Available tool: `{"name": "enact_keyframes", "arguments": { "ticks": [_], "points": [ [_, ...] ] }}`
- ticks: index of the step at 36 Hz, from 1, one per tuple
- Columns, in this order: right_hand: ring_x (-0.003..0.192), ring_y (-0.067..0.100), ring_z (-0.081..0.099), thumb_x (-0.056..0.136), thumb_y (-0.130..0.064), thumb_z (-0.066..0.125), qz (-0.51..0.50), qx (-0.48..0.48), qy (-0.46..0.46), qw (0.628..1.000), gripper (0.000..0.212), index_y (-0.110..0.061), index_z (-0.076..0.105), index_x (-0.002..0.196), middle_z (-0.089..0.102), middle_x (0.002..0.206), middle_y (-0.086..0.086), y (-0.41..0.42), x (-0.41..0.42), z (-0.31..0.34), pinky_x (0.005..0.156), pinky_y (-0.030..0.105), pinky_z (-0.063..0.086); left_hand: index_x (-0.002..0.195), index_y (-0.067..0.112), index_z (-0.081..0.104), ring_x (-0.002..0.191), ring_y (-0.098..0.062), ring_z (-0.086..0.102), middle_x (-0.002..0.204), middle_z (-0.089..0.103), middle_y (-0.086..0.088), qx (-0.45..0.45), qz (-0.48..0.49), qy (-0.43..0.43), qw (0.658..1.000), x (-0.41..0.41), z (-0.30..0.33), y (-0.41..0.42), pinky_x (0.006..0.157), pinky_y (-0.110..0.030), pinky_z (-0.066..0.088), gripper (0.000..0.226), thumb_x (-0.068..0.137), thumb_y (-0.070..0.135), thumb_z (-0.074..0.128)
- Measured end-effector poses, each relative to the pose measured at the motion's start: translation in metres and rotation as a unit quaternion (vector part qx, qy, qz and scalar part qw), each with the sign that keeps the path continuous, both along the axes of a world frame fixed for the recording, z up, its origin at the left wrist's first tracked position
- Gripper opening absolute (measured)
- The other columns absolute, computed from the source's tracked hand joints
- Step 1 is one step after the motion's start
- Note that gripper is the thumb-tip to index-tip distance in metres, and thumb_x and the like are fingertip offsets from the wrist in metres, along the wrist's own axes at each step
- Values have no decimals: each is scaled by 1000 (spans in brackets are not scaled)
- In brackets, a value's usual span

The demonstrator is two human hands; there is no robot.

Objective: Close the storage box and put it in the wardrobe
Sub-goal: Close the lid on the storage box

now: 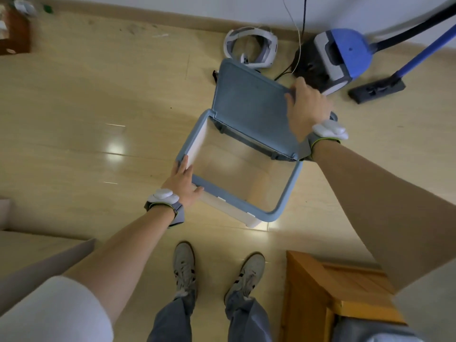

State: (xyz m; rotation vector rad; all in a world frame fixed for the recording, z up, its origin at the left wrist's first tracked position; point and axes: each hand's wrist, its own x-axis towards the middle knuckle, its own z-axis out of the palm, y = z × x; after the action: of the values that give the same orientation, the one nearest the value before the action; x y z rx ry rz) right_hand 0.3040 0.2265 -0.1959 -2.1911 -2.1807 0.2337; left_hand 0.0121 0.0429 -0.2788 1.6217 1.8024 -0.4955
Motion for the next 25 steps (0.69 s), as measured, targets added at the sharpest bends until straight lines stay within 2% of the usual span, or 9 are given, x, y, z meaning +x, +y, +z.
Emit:
{"name": "enact_keyframes", "arguments": {
  "ticks": [3,6,9,12,15,18,19,22,25],
  "points": [
    [88,42,63,108,-32,47,28,4,26,999,27,-14,55,125,70,105,13,-37,-6,13,66,40,39,165,11,21,162,-24,4,175,-5,1,-8,13,-25,1000,-8,8,5,121,-41,36,77,103,42,56],
    [88,39,66,107,-36,49,57,-21,48,997,35,-22,50,139,72,107,9,-78,-15,21,69,41,48,165,11,19,156,-27,27,175,1,-4,-8,30,-32,999,-14,17,8,114,-40,43,79,103,39,58],
    [96,37,65,107,-30,50,89,-75,58,992,42,-24,47,148,67,115,10,-119,-28,17,70,38,45,161,9,26,132,-32,55,168,26,-8,-10,80,-30,996,-17,23,7,95,-42,52,74,102,38,60],
    [99,34,64,101,-23,57,108,-127,18,986,47,-23,46,147,65,115,7,-162,-53,-6,64,38,47,161,12,25,110,-33,65,157,44,-12,5,113,-28,993,-32,19,1,75,-38,49,75,100,35,62],
    [94,31,68,87,-8,73,136,-161,-32,977,61,-17,53,144,68,106,5,-200,-72,-37,52,34,37,168,14,3,127,-37,61,169,28,-11,0,154,-64,986,-38,10,-5,79,-36,49,99,97,31,70],
    [96,31,66,90,-2,65,126,-176,-55,975,57,-14,51,144,67,111,7,-218,-79,-58,56,37,43,168,15,-2,146,-33,45,172,21,-8,-3,194,-125,973,-39,9,-6,98,-38,47,110,92,33,76],
    [99,31,66,91,0,60,115,-176,-52,976,55,-15,50,143,66,114,7,-221,-86,-66,59,37,43,168,15,4,147,-31,44,171,25,-7,0,189,-134,973,-44,9,-7,101,-37,45,110,90,36,78],
    [103,33,64,97,-3,52,94,-170,-41,980,40,-14,53,135,65,117,8,-217,-88,-72,64,38,43,158,20,29,138,-28,53,157,46,-4,39,152,-159,975,-45,5,0,91,-30,42,94,83,42,82],
    [101,33,63,105,-24,46,65,-156,-1,986,24,-14,62,120,68,109,8,-212,-91,-76,72,38,47,150,22,40,132,-26,57,149,53,-1,44,145,-162,975,-50,2,7,92,-31,45,86,80,53,80]
  ]
}}
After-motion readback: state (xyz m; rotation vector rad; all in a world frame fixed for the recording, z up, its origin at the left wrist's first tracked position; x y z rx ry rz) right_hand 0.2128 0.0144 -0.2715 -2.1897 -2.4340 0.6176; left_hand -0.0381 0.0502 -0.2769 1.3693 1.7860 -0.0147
